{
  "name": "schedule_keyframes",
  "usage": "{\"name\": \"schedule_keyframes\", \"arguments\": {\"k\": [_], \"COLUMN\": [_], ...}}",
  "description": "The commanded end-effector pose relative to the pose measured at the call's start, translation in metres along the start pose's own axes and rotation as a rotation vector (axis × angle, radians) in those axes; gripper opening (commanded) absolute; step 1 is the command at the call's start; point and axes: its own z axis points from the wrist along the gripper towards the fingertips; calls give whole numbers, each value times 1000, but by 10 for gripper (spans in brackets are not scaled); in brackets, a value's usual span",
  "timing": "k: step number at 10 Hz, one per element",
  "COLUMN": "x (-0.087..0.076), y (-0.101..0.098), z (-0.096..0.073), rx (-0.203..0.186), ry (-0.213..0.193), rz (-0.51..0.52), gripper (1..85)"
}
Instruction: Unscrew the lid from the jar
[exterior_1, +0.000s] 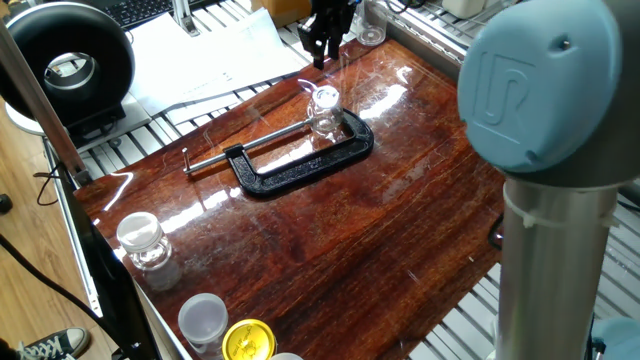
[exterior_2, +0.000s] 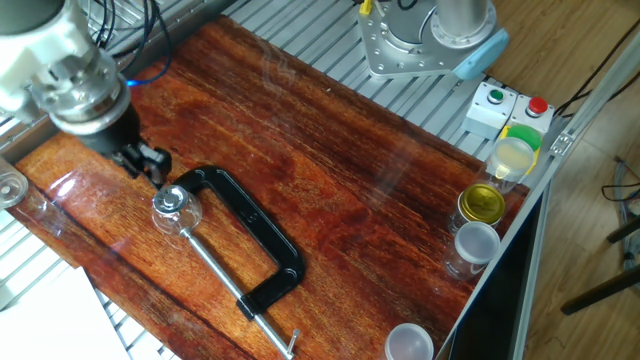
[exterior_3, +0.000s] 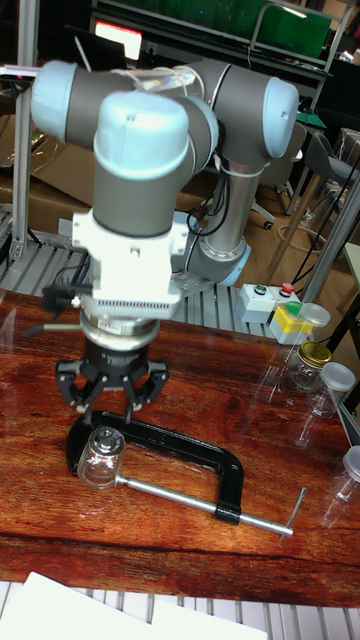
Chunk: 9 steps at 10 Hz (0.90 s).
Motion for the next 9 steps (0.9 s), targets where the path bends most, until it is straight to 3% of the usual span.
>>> {"name": "schedule_keyframes", "arguments": {"k": [1, 2, 4, 5, 7, 9], "x": [-22, -15, 8, 13, 14, 10], "y": [-1, -4, -8, -6, -2, 3], "z": [13, 13, 13, 13, 12, 13], "rx": [-14, -2, 16, 7, -8, -27], "ry": [-46, -22, 70, 87, 94, 75], "rz": [-13, -10, 30, 35, 34, 30], "gripper": [507, 490, 487, 487, 490, 507]}}
